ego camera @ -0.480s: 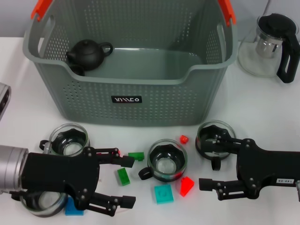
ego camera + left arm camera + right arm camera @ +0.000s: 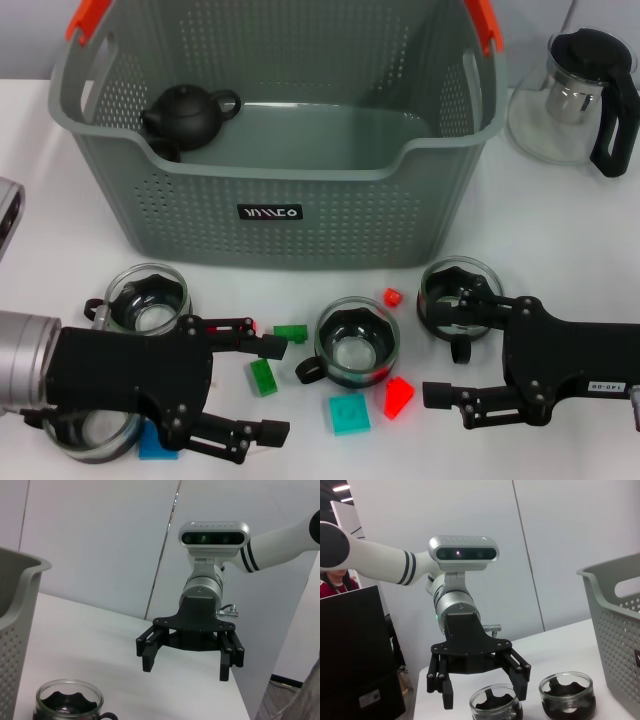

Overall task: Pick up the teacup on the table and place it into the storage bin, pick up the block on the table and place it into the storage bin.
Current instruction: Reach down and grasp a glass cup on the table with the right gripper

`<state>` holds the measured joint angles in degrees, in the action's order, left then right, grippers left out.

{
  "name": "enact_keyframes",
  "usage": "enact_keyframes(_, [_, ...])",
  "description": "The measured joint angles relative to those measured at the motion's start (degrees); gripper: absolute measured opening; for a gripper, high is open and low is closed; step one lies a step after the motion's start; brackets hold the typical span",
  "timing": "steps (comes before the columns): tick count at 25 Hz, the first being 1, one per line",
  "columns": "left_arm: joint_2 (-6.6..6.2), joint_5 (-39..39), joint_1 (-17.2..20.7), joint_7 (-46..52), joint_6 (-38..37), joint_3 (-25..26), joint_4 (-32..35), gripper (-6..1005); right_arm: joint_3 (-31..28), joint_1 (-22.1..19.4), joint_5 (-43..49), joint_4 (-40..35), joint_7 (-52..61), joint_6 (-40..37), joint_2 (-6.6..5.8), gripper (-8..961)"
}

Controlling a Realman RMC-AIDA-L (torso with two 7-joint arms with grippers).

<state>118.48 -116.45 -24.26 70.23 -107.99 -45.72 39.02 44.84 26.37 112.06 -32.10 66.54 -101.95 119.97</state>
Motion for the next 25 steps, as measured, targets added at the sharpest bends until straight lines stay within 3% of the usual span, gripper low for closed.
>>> enact_keyframes(9, [-0.01,-0.01,0.19,-0.01,-0.49,0.47,0.00,873,-0.20,0.07,-0.24,0.10,0.11,-0.13,0.16,911])
enact_keyframes(13, [-0.51,0.39,0.95,-0.01,-0.86,0.68,0.00,872,0.45,1.96,-0.17,0.06,2.66,-0.67,0.25,908])
enact_keyframes(18, [-1.46,0.29,1.93,0.03,-1.63,4.45,-0.08,872,4.06,5.25,0.33,0.07,6.84,-1.27,0.16,904])
enact_keyframes(25, [-1.85,0.11,3.03,0.05,-2.14,7.26,-0.16,872,4.09,6.60,-2.23,0.31,11.71,-2.21,0.15,899])
